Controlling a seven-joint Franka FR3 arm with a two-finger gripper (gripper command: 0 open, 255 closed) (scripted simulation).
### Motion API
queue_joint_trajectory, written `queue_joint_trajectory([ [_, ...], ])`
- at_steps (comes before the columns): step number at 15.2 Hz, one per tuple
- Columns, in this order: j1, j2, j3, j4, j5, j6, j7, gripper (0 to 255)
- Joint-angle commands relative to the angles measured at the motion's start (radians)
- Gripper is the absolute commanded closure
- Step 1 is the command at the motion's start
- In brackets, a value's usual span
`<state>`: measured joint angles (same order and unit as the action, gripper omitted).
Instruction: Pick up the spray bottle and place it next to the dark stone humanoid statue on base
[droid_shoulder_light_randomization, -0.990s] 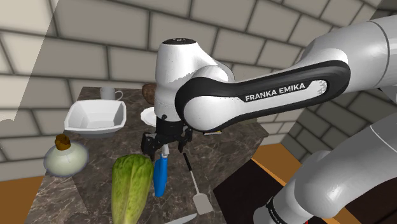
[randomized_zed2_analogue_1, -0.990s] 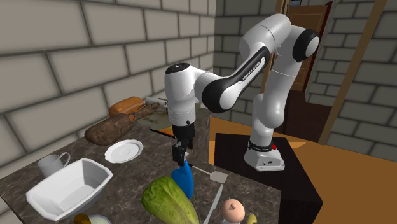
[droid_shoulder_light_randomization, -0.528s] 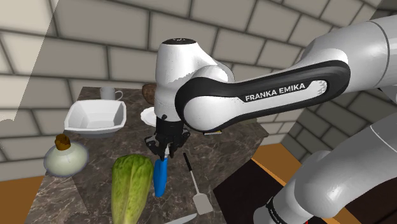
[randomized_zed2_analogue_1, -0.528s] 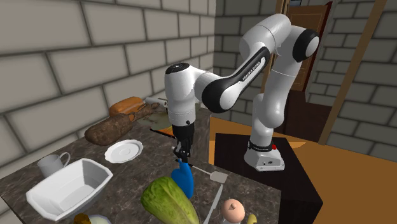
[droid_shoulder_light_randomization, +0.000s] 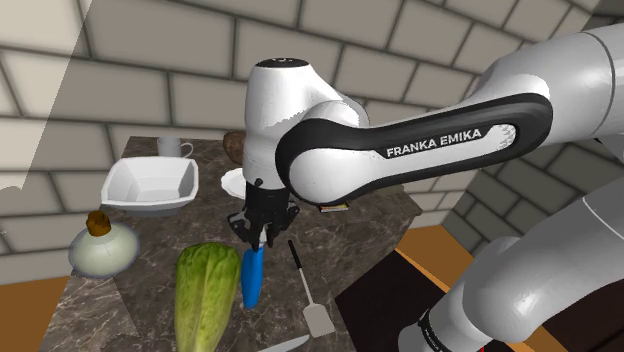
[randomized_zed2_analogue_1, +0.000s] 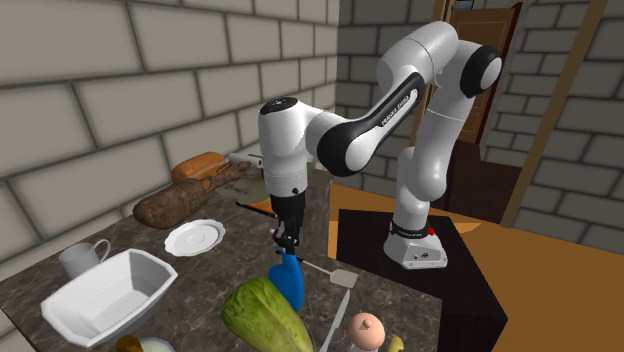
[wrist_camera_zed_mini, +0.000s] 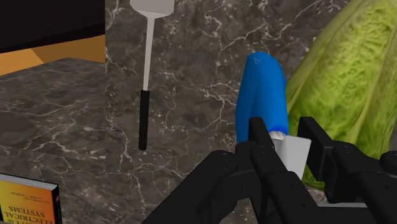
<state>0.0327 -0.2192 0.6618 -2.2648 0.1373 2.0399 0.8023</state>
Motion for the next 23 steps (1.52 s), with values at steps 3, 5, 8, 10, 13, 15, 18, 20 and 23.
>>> queue_joint_trajectory([
  [3, 0.001, -0.019, -0.008, 0.032, 0.007, -0.049, -0.006, 255],
  [5, 0.002, -0.029, -0.013, 0.051, 0.011, -0.077, -0.010, 255],
  [8, 0.002, -0.042, -0.020, 0.081, 0.014, -0.118, -0.015, 255],
  [10, 0.001, -0.049, -0.025, 0.103, 0.016, -0.146, -0.017, 255],
  [13, 0.001, -0.057, -0.031, 0.136, 0.017, -0.187, -0.020, 255],
  [15, 0.000, -0.062, -0.035, 0.159, 0.017, -0.214, -0.021, 255],
  [18, -0.001, -0.066, -0.041, 0.196, 0.017, -0.254, -0.022, 255],
  [20, -0.002, -0.068, -0.044, 0.221, 0.016, -0.281, -0.022, 255],
  [23, -0.004, -0.069, -0.048, 0.260, 0.014, -0.321, -0.022, 255],
])
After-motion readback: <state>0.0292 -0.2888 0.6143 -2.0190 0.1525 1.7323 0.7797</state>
